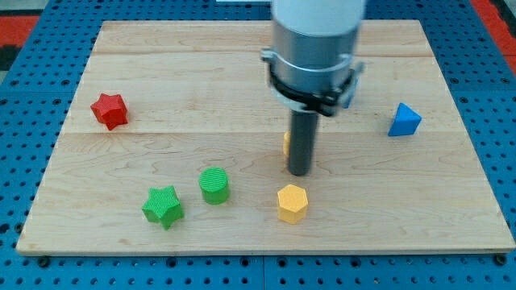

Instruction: Slide the yellow heart towards the center

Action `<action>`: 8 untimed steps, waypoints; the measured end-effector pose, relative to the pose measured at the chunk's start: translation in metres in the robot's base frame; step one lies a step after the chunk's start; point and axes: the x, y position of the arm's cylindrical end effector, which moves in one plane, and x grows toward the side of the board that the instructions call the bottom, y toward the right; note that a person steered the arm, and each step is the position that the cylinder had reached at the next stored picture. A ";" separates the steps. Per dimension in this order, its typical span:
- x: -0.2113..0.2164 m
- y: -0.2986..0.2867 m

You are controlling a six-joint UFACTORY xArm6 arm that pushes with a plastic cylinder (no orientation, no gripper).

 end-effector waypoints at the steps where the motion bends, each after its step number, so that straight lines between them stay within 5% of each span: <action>1: 0.016 0.039; 4: -0.099 -0.043; 6: -0.050 -0.026; 7: -0.053 -0.101; 8: -0.078 -0.100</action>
